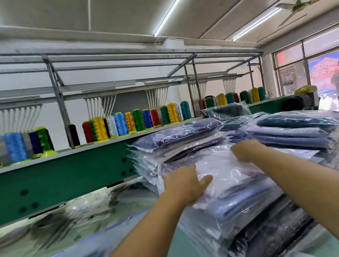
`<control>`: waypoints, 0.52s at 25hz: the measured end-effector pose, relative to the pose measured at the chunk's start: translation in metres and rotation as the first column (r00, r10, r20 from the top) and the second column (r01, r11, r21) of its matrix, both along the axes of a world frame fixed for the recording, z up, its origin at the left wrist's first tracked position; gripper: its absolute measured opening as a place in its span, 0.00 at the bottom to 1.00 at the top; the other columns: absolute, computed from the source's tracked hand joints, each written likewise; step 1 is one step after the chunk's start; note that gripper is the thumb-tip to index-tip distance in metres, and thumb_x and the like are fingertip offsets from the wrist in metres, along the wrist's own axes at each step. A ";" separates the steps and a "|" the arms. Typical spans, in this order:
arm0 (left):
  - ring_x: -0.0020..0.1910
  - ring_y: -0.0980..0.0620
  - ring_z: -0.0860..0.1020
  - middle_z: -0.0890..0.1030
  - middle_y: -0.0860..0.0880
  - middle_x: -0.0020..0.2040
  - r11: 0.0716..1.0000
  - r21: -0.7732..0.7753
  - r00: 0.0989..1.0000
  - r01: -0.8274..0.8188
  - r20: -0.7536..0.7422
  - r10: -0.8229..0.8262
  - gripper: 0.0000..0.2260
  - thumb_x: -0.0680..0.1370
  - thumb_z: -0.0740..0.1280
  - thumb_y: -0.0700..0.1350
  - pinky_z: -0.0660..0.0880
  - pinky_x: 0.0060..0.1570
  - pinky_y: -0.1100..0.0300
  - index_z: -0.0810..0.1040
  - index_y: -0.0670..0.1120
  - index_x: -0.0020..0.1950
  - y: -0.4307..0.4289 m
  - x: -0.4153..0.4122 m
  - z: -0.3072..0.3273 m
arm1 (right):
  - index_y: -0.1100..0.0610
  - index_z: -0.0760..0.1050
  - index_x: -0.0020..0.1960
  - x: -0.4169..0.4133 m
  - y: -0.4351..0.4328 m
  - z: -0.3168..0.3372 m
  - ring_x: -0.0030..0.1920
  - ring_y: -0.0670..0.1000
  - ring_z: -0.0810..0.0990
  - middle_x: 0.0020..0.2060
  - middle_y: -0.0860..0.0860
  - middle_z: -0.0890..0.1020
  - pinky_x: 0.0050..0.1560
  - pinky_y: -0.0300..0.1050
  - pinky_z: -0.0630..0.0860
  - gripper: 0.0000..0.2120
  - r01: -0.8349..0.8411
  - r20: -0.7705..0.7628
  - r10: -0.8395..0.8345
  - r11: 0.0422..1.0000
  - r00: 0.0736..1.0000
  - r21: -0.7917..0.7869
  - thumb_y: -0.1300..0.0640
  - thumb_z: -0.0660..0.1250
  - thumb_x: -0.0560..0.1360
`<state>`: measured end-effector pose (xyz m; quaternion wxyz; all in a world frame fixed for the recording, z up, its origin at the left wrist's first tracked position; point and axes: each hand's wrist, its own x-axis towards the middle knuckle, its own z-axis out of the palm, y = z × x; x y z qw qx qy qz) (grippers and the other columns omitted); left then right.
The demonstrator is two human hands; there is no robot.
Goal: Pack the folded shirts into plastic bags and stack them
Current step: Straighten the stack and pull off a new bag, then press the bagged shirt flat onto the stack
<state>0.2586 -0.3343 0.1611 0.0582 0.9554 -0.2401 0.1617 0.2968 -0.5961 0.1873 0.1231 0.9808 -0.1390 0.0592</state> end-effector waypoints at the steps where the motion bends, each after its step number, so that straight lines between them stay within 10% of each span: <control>1: 0.60 0.42 0.78 0.80 0.46 0.62 1.000 -0.027 0.995 -0.008 0.097 0.010 0.24 0.81 0.57 0.63 0.75 0.58 0.45 0.70 0.49 0.70 0.013 -0.009 0.003 | 0.55 0.71 0.70 -0.008 0.016 0.008 0.64 0.61 0.77 0.68 0.56 0.76 0.61 0.60 0.76 0.18 -0.018 0.045 0.020 0.999 0.999 -0.049 0.60 0.60 0.80; 7: 0.49 0.45 0.78 0.79 0.50 0.51 0.952 -0.272 0.958 -0.139 0.206 0.198 0.10 0.78 0.66 0.56 0.76 0.51 0.49 0.73 0.51 0.51 0.115 -0.050 0.020 | 0.50 0.73 0.50 -0.054 0.173 0.028 0.48 0.56 0.79 0.47 0.50 0.80 0.49 0.52 0.78 0.03 -0.467 0.332 0.391 0.864 0.858 0.188 0.55 0.63 0.76; 13: 0.45 0.41 0.76 0.71 0.50 0.43 0.935 -0.284 0.920 -0.212 0.265 0.289 0.08 0.76 0.65 0.46 0.70 0.39 0.53 0.66 0.49 0.44 0.214 -0.095 0.012 | 0.54 0.67 0.35 -0.107 0.344 0.001 0.36 0.53 0.74 0.33 0.49 0.74 0.31 0.47 0.66 0.10 -0.731 0.424 0.609 0.639 0.670 0.238 0.59 0.65 0.73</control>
